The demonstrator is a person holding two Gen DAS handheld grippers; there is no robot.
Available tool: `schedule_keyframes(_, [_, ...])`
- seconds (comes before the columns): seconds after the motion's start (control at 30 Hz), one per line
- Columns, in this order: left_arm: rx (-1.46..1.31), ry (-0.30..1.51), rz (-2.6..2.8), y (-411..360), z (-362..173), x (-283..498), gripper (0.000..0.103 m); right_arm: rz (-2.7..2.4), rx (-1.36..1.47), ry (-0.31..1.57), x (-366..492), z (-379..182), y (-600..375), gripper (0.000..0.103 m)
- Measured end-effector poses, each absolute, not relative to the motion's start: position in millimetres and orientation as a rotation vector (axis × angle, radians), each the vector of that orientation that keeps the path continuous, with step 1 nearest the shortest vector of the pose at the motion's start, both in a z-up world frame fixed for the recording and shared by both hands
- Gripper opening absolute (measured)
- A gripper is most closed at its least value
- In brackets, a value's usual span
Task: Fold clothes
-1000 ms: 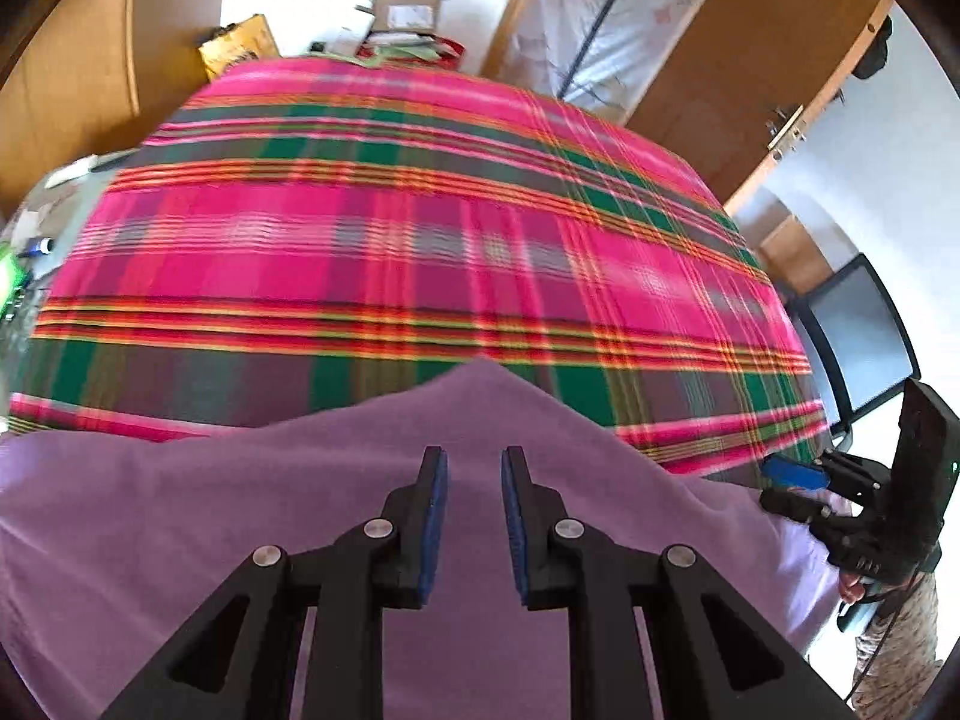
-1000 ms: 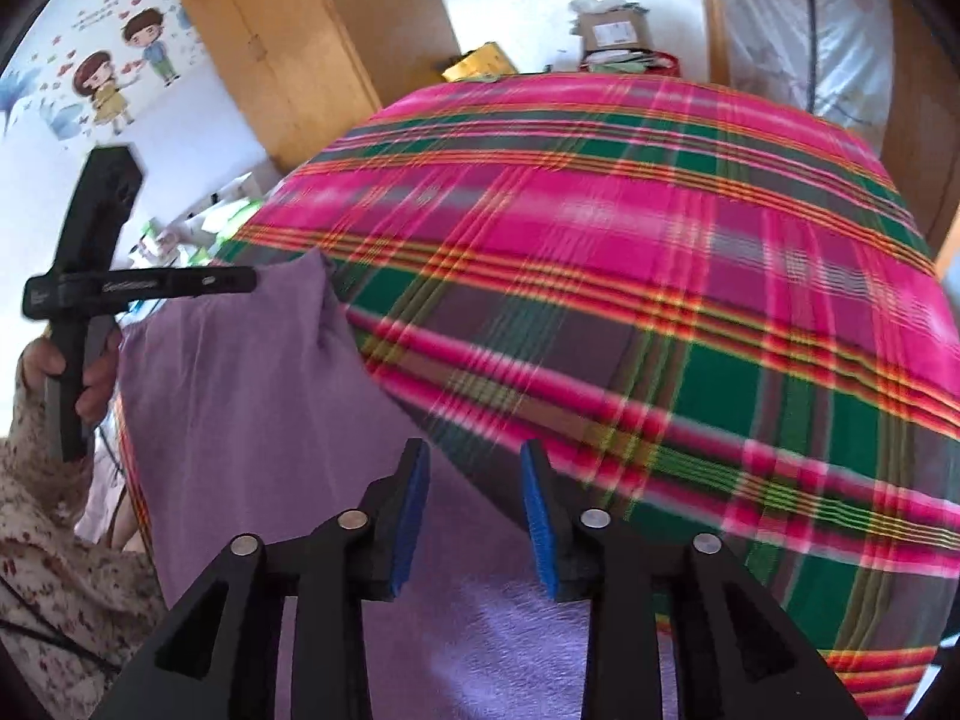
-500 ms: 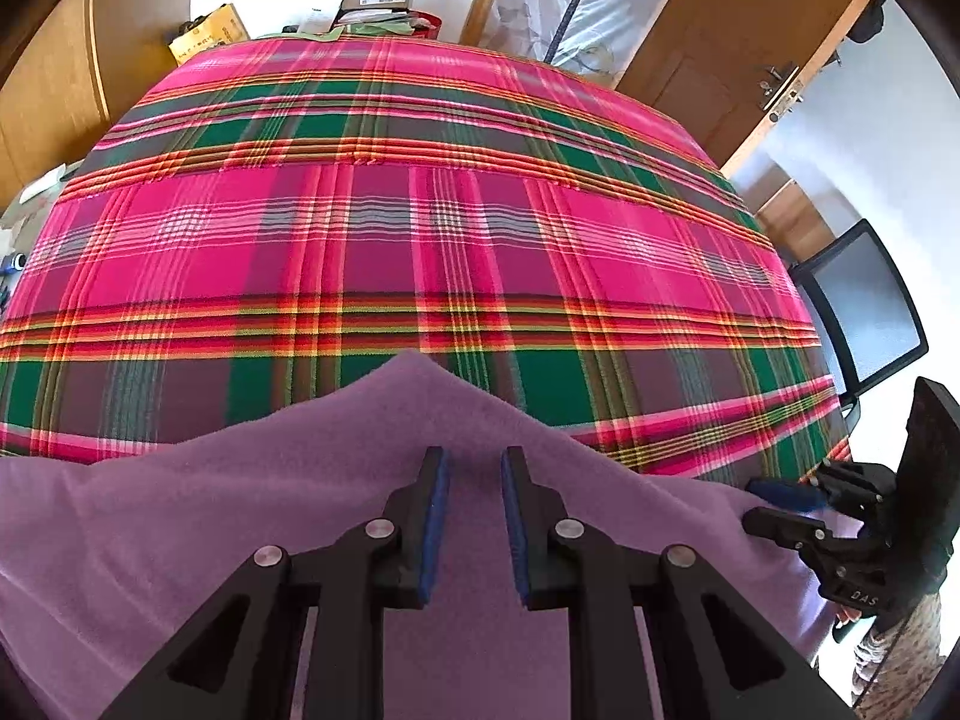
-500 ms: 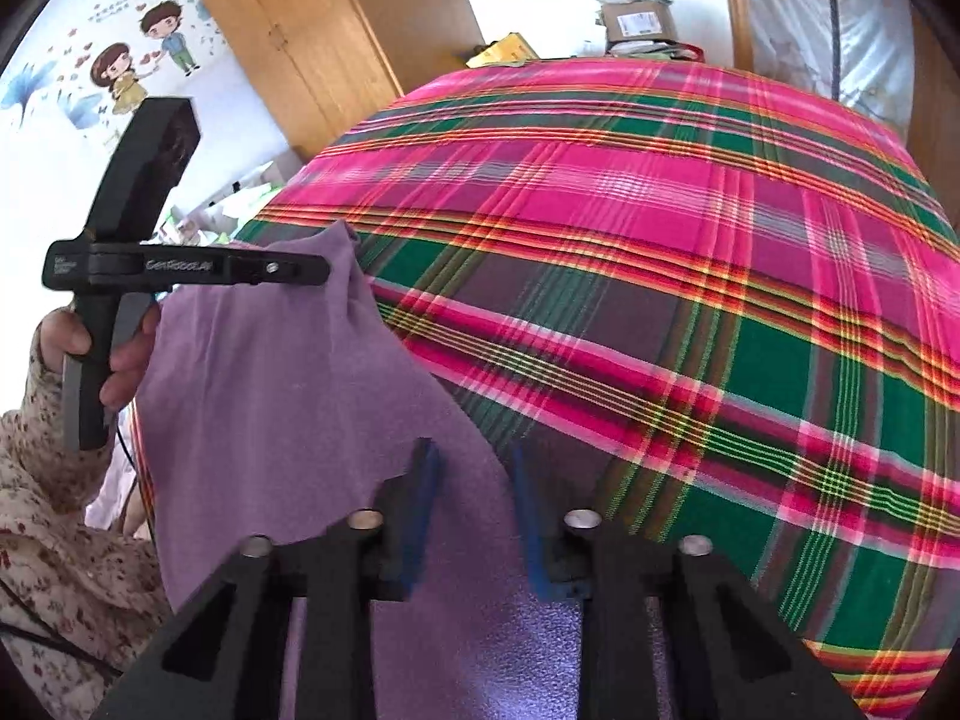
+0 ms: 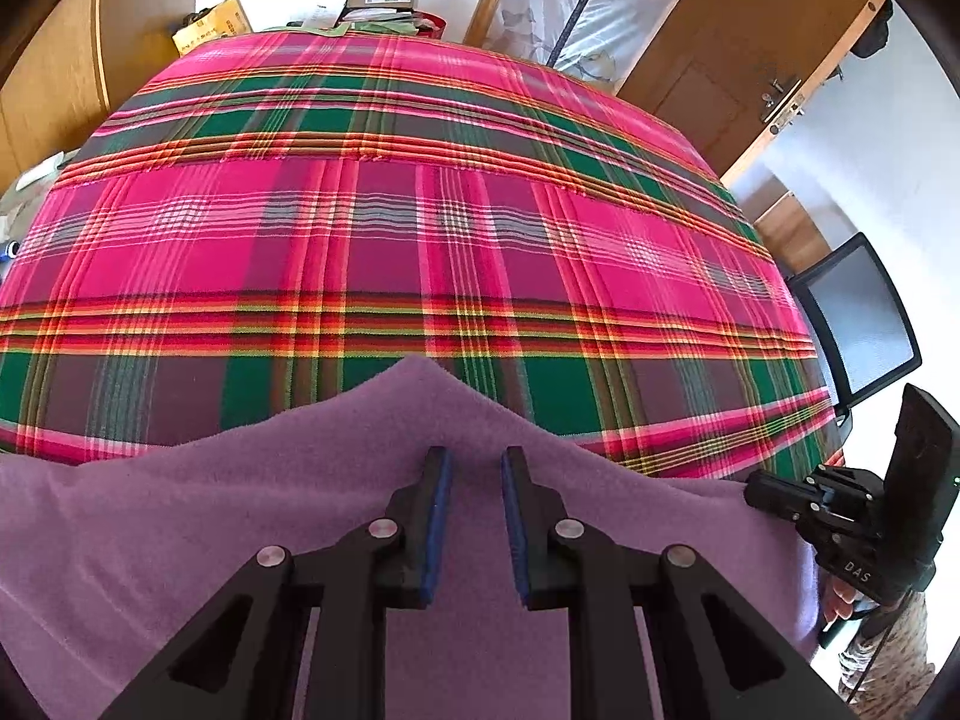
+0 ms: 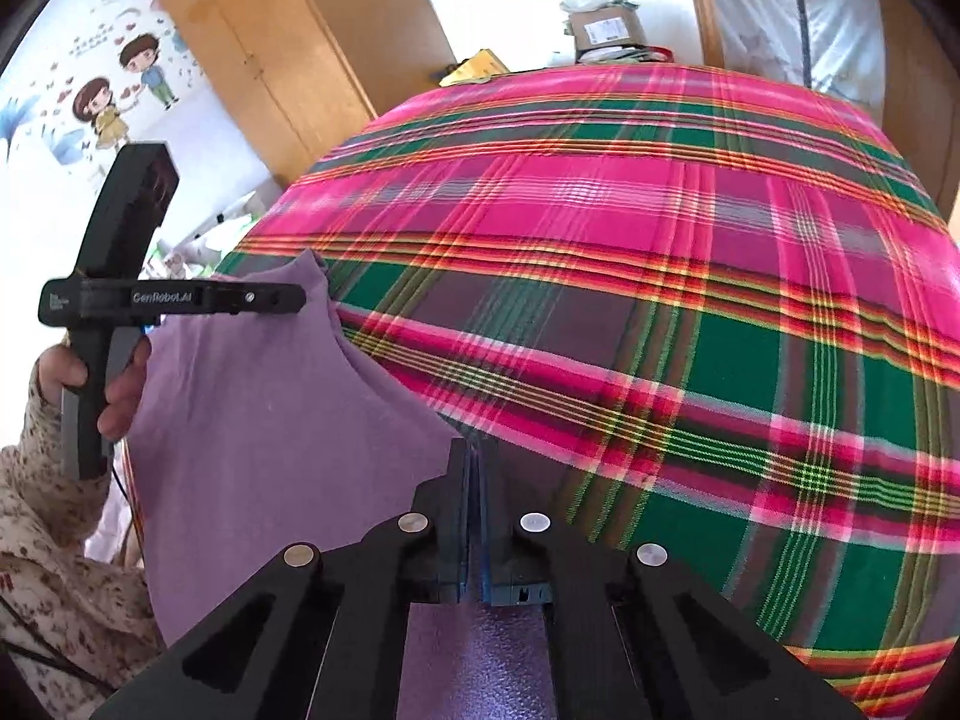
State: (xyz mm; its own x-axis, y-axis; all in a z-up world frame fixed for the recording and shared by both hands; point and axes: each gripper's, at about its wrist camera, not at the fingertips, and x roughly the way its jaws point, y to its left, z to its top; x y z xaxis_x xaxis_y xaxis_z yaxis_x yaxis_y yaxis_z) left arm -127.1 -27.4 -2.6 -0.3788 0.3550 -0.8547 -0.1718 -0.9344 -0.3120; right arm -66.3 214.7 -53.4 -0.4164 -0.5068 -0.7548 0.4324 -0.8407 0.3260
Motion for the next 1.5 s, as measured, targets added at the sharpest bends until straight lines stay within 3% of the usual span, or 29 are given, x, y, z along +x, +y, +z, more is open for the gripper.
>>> schedule_keyframes(0.17, [-1.513, -0.233, 2.364, -26, -3, -126, 0.018, -2.268, 1.239, -0.156, -65, -54, 221, 0.002])
schedule_keyframes(0.33, [-1.511, -0.289, 2.381, -32, 1, -121, 0.018, -2.344, 1.219, -0.172, -60, -48, 219, 0.016])
schedule_keyframes(0.67, [-1.479, -0.308, 2.439, -60, 15, -79, 0.020, -2.538, 1.123, -0.242, -10, -12, 240, 0.019])
schedule_keyframes(1.13, [-1.525, -0.360, 2.439, -108, -3, -12, 0.021, -2.389, 1.081, 0.051, 47, -26, 135, 0.025])
schedule_keyframes(1.5, [-1.482, -0.478, 2.404, -152, -8, 24, 0.020, -2.493, 1.031, 0.135, 79, -52, 129, 0.026])
